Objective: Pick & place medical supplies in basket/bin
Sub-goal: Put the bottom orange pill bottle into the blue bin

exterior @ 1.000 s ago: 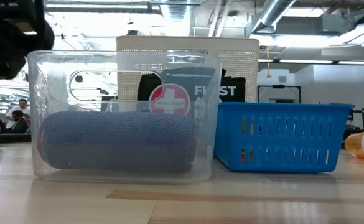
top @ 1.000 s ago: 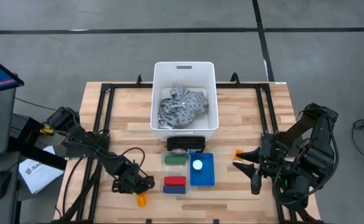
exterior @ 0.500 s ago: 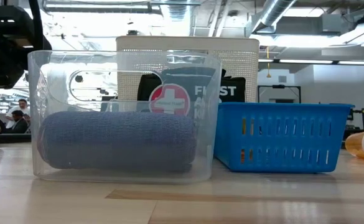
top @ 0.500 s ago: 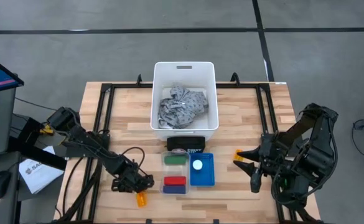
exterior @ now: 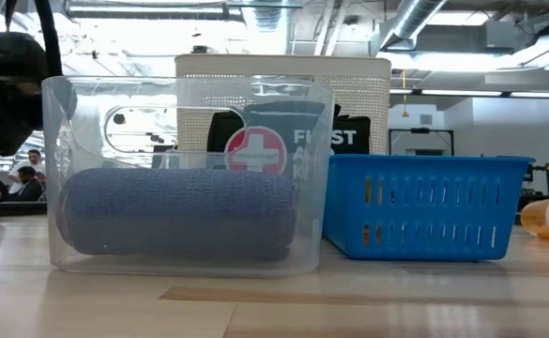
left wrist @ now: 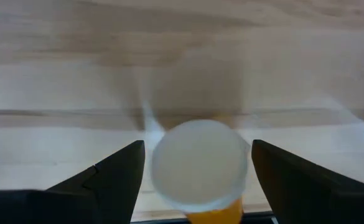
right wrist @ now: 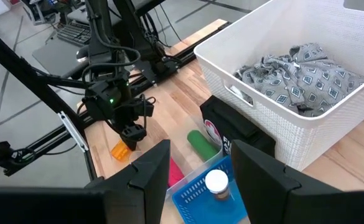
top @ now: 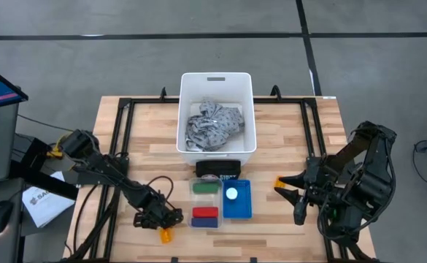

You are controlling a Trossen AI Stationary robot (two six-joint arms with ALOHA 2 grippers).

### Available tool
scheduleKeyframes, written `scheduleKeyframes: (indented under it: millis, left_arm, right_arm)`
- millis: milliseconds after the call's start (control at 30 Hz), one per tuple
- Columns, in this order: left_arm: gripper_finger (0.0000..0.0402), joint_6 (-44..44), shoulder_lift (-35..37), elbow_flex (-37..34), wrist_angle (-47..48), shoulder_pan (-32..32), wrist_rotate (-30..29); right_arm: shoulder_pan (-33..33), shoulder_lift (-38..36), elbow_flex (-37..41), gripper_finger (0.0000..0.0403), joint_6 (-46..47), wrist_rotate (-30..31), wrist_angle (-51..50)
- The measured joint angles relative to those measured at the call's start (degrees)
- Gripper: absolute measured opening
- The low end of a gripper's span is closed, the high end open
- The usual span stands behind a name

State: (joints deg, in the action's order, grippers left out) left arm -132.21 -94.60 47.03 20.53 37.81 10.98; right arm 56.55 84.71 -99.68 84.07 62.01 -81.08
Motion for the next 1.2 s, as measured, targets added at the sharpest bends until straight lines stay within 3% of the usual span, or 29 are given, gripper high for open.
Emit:
scheduleKeyframes:
  millis: [333, 833, 1200]
  left_arm:
    - [0.0282, 0.1, -0.3, 0.0, 0.7, -0.7, -0.5]
    - [0.0195, 0.2, -0.3, 0.0, 0.8, -0.2, -1.0]
    - [0.0202, 6.5, 2.2, 0.0, 0.2, 1.1, -4.0]
  right_arm:
    - [0.0, 0.0, 0.0, 0.0166, 0.0, -0.4, 0.0]
    - [0.0, 0.0, 0.0, 0.0166, 0.6, -0.4, 0.0]
    - [0.0, 0.0, 0.0, 0.0166, 1.5, -0.6, 0.2]
